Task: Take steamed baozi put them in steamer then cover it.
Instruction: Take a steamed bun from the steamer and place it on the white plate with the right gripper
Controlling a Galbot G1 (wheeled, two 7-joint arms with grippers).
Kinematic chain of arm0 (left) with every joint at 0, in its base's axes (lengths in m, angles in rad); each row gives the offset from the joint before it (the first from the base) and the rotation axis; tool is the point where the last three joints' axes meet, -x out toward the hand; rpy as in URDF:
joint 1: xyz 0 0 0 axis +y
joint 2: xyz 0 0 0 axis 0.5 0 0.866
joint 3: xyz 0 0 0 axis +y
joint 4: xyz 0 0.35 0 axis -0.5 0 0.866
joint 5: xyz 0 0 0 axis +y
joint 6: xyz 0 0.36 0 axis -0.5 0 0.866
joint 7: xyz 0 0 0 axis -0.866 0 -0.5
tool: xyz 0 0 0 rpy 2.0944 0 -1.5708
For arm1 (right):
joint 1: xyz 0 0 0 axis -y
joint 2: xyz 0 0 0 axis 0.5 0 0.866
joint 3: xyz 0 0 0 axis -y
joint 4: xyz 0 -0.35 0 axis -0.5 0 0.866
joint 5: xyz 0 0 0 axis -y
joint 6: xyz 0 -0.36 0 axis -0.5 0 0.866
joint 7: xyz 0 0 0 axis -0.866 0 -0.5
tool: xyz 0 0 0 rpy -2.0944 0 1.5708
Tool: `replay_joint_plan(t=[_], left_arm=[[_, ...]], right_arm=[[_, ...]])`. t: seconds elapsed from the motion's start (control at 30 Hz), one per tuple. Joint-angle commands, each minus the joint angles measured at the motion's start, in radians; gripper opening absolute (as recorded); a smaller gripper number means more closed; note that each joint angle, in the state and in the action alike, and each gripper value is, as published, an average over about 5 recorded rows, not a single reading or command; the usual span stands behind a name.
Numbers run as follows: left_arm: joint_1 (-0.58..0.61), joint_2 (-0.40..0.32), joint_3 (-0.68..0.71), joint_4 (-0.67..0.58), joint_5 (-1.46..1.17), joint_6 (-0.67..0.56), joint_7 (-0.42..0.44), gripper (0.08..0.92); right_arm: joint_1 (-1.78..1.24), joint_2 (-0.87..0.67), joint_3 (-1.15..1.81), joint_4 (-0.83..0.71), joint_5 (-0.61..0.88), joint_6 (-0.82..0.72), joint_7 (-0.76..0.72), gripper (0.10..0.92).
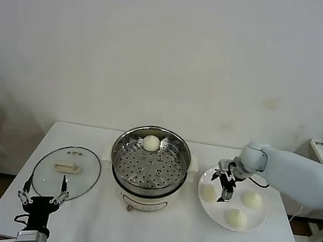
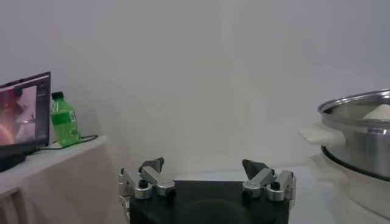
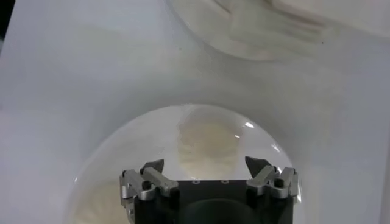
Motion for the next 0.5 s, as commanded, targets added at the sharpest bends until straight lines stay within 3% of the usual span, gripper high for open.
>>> replay_joint_plan(t=[0.03, 0.3, 0.5], left_arm=[[0.0, 0.001, 0.0, 0.001, 0.0, 0.0, 0.0, 0.823], [0.002, 0.0, -0.001, 0.002, -0.001, -0.001, 0.0, 0.823], [0.001, -0.002, -0.001, 0.001, 0.0, -0.001, 0.0, 0.823]], right_arm=[[-0.069, 0.016, 0.061, -0.056, -0.033, -0.003, 0.003, 0.823], [-0.081, 0.025, 0.079, -0.067, -0.039, 0.0, -0.007, 0.82], [-0.091, 0.02, 0.083, -0.066, -0.038, 0.003, -0.012, 0.74]])
